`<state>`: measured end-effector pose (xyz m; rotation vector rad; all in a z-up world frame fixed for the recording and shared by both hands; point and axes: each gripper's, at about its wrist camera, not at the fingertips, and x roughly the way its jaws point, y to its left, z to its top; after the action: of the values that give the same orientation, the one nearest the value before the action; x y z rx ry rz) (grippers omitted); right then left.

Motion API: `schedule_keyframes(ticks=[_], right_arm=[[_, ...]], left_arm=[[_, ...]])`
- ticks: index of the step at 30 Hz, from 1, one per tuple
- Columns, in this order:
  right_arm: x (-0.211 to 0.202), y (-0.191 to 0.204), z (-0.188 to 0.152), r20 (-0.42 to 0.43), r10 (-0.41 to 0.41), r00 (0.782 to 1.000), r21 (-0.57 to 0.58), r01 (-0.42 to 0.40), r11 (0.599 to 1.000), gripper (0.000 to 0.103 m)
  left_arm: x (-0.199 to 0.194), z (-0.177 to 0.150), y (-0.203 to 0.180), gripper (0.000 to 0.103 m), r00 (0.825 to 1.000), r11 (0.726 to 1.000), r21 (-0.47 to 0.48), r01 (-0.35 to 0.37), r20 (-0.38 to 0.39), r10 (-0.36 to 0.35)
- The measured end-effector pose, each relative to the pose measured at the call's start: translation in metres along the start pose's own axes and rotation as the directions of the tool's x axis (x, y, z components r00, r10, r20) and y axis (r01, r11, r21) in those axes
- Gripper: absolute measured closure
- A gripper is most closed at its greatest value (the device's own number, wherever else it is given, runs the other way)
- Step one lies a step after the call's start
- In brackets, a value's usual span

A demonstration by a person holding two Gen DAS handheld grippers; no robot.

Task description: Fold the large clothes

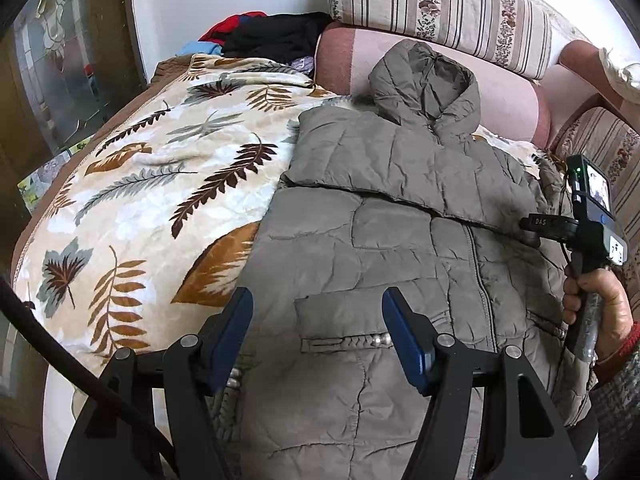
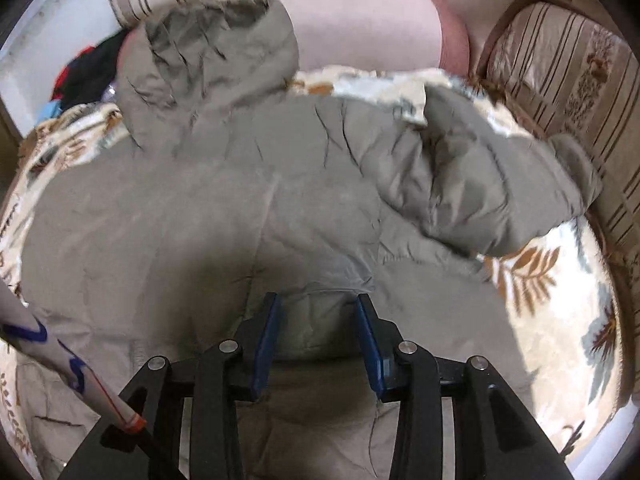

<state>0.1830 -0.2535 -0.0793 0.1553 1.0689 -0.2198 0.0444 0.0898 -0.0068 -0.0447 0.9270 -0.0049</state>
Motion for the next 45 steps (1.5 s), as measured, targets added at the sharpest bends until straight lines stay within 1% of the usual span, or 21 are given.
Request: schedule_keyframes(ticks=[4,7,11,12,14,17,20,24,28,31,34,40,45], right_arm=[[0.006,-0.004,0.002,-0.007,-0.021,1.0,-0.008,0.021,1.0,0.061],[-0.004,-0.014,0.001,0.001,0.008,1.0,0.02,-0.008,1.0,0.06],[-0.027,-0.025,-0.001,0.046,0.032,0.998,0.028,-0.033,0.999,0.06],[-0.034,-0.029,-0.001,0.059,0.039,0.998,0.03,-0.041,0.999,0.058],[-0.047,-0.035,-0.002,0.081,0.052,0.995,0.04,-0.055,0.998,0.048],[-0.067,-0.048,-0.003,0.117,0.058,0.991,0.054,-0.065,0.996,0.041],[-0.081,-0.065,-0.004,0.139,0.044,0.989,0.073,-0.054,0.996,0.038],[-0.091,-0.091,-0.004,0.154,0.003,0.988,0.096,-0.018,0.995,0.037],[-0.1,-0.124,-0.003,0.164,-0.066,0.984,0.123,0.046,0.991,0.037],[-0.107,-0.147,0.001,0.173,-0.105,0.979,0.149,0.079,0.986,0.036],[-0.114,-0.171,0.009,0.186,-0.148,0.971,0.171,0.116,0.978,0.037],[-0.131,-0.226,0.036,0.208,-0.234,0.95,0.233,0.185,0.955,0.036],[-0.133,-0.26,0.05,0.199,-0.283,0.938,0.278,0.223,0.934,0.032]], left_arm=[[0.001,0.0,-0.001,0.037,1.0,1.0,0.0,-0.002,-0.005,0.002],[0.001,-0.001,-0.004,0.037,1.0,1.0,0.011,-0.008,-0.006,0.008],[-0.001,-0.002,-0.009,0.037,1.0,1.0,0.026,-0.011,-0.006,0.011],[-0.002,-0.002,-0.01,0.037,1.0,1.0,0.029,-0.011,-0.006,0.011],[-0.004,-0.003,-0.012,0.037,1.0,0.999,0.035,-0.011,-0.005,0.011],[-0.007,-0.003,-0.015,0.037,1.0,0.999,0.045,-0.013,0.0,0.013],[-0.011,-0.004,-0.018,0.037,1.0,0.998,0.052,-0.016,0.006,0.016],[-0.015,-0.005,-0.021,0.036,1.0,0.998,0.061,-0.018,0.007,0.018],[-0.015,-0.006,-0.026,0.034,1.0,0.997,0.074,-0.021,0.005,0.021],[-0.015,-0.006,-0.03,0.034,1.0,0.996,0.083,-0.023,0.002,0.023],[-0.013,-0.006,-0.034,0.034,1.0,0.995,0.093,-0.026,-0.004,0.027],[-0.007,-0.004,-0.044,0.034,0.999,0.992,0.117,-0.038,-0.023,0.041],[0.003,-0.002,-0.052,0.034,0.998,0.99,0.131,-0.043,-0.044,0.05]])
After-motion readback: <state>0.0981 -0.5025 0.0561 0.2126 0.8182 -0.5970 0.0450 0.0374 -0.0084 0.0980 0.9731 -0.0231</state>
